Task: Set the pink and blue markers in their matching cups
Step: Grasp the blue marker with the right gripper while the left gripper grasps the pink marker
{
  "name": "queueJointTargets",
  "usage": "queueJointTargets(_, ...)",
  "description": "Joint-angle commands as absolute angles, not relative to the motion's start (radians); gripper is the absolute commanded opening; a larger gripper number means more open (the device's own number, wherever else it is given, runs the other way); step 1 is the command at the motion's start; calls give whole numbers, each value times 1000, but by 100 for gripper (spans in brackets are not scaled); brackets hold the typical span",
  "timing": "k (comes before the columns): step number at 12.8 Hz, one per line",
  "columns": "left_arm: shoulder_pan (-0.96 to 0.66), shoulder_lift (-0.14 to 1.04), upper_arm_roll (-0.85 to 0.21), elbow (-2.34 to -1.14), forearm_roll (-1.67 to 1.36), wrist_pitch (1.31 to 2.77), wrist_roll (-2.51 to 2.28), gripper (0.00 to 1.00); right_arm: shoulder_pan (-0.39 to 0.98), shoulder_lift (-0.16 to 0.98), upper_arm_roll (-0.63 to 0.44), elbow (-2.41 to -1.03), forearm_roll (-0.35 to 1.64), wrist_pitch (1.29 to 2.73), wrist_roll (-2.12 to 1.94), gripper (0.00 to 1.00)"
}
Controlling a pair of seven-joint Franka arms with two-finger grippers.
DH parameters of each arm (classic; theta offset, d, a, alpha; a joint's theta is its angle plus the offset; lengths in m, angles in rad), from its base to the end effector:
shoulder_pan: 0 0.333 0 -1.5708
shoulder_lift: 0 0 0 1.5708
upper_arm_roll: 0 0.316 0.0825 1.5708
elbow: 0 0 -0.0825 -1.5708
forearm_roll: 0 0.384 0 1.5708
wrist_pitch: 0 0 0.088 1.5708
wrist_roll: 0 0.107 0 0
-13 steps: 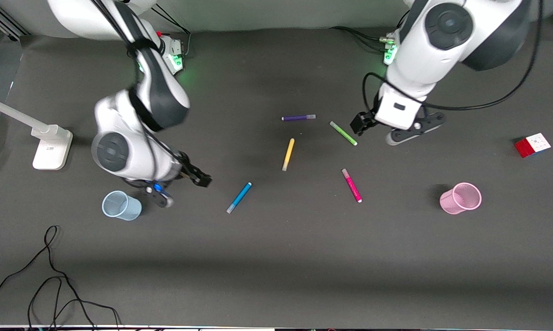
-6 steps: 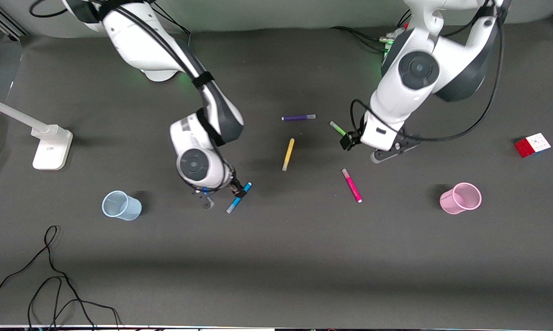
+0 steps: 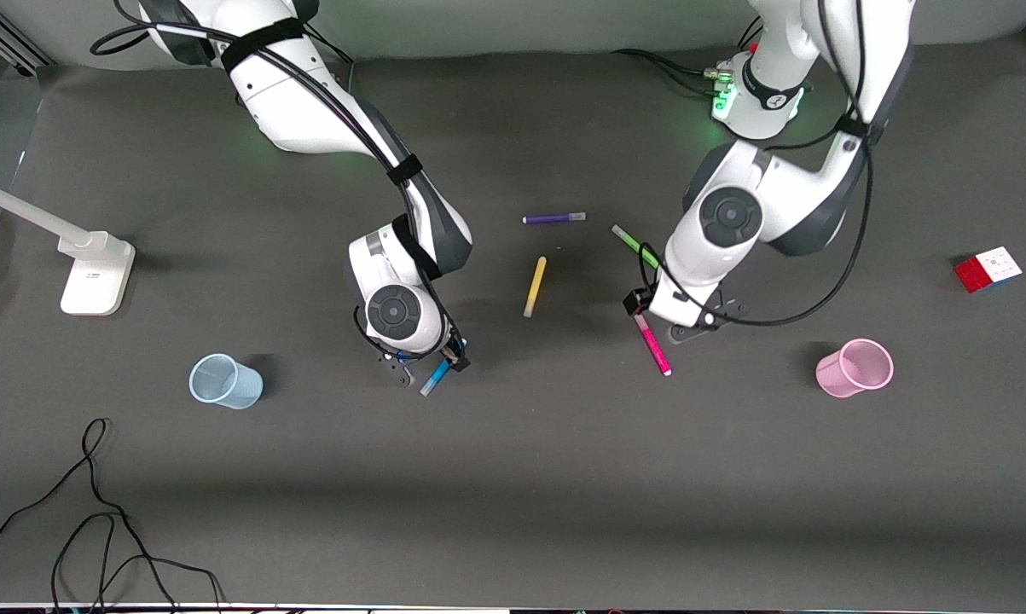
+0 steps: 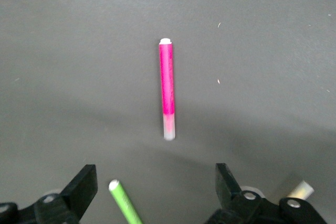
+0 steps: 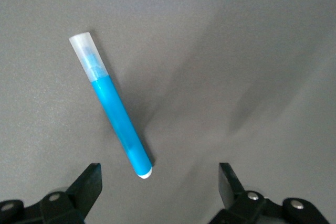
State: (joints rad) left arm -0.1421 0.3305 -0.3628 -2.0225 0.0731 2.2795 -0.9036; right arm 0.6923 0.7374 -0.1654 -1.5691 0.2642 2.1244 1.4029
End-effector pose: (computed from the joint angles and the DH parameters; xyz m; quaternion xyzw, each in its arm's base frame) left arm 0.5218 -0.2796 0.2918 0.9826 0.1812 -0.0389 0.0073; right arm 0.5767 0.3654 0.1991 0.8731 -0.4778 -0.0876 0.0406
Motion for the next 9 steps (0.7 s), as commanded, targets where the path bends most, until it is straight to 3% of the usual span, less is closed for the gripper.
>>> queueJointTargets(1, -146, 402, -353, -2020, 118, 2357, -922, 100, 719, 768, -181, -1552, 270, 2169, 1428, 98)
queueJointTargets(6, -158, 503, -328, -2016, 139, 2447, -927, 100, 719, 796, -181, -1545, 268, 2210, 1425, 87)
queueJointTargets(9, -156, 557, -324, -2008, 214, 2490, -971, 100, 729, 798, -181, -1545, 267, 2212, 1419, 56)
